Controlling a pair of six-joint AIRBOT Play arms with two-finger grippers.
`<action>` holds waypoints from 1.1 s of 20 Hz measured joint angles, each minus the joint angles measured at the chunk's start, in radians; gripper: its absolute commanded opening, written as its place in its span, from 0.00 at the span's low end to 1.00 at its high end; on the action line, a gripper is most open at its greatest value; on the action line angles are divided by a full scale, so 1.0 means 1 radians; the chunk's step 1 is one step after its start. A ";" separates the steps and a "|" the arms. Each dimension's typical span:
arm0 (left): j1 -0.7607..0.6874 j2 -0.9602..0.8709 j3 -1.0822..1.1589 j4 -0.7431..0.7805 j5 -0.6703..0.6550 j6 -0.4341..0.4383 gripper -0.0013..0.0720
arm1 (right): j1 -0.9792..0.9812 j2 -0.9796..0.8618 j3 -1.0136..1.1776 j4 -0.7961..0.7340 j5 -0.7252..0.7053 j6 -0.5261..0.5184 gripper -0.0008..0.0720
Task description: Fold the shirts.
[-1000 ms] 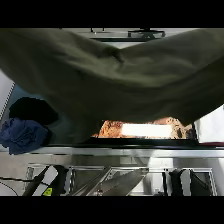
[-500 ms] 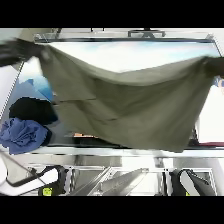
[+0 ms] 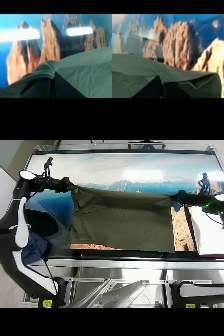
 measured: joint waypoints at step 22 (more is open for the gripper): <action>0.042 0.555 0.263 -0.485 -0.253 0.114 0.05 | -0.179 0.676 0.163 0.326 0.275 -0.111 0.03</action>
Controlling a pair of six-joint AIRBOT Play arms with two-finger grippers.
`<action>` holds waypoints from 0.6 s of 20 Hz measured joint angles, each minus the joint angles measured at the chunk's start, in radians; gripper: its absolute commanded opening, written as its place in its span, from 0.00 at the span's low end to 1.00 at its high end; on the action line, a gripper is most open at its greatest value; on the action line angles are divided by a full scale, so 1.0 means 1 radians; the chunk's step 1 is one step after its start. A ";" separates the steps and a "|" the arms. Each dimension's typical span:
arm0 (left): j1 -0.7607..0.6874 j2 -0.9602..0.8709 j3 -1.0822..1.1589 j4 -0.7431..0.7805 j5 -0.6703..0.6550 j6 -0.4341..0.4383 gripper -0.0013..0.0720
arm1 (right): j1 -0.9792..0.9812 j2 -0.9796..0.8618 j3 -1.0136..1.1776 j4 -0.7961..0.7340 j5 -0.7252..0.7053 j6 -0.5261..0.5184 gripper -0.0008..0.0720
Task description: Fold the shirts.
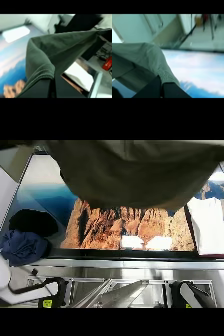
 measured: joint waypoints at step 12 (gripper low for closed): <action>0.562 0.601 -0.353 -0.147 -0.003 0.012 0.06 | -0.215 0.417 -0.021 -0.085 -0.072 0.090 0.03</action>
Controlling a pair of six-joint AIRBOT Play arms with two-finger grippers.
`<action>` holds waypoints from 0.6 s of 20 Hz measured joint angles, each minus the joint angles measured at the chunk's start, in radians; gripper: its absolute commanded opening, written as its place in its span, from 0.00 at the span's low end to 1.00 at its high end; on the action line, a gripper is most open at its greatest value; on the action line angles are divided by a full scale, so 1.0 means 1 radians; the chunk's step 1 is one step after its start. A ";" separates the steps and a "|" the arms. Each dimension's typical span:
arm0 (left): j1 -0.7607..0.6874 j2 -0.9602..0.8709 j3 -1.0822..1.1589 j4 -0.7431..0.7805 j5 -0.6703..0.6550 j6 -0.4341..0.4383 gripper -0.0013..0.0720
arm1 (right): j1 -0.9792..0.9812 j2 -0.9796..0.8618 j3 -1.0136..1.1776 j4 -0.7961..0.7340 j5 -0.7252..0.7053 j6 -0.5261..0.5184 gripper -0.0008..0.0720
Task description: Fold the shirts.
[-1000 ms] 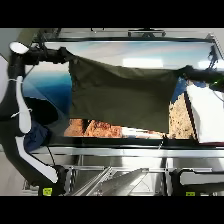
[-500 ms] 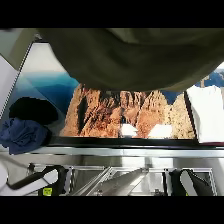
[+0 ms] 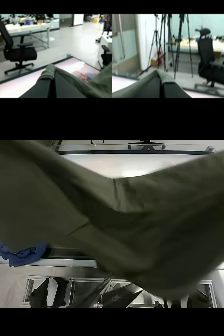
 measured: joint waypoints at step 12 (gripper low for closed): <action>-0.563 -0.634 -0.428 0.512 0.252 0.040 0.06 | 0.343 -0.666 -0.391 -0.117 -0.115 -0.151 0.03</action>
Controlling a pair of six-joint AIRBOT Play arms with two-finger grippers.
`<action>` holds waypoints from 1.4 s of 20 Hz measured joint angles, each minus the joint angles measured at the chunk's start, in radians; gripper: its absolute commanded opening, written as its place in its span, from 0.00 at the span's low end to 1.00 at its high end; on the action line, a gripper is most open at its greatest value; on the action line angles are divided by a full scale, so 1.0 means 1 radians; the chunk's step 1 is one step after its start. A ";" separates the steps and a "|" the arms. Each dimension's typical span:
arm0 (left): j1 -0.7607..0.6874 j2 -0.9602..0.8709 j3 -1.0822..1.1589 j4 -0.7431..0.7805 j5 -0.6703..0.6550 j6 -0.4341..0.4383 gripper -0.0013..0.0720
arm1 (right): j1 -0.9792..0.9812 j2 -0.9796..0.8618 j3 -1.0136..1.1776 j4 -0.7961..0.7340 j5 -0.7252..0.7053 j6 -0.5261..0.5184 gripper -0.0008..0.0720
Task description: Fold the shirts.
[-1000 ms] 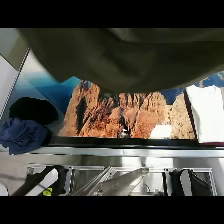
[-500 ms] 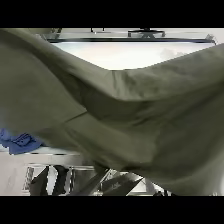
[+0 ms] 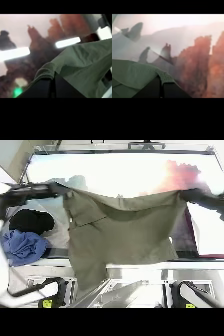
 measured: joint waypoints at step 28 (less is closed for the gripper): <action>-0.130 -0.673 0.662 0.605 -0.076 -0.286 0.05 | 0.120 -0.645 0.484 -0.545 -0.044 0.336 0.03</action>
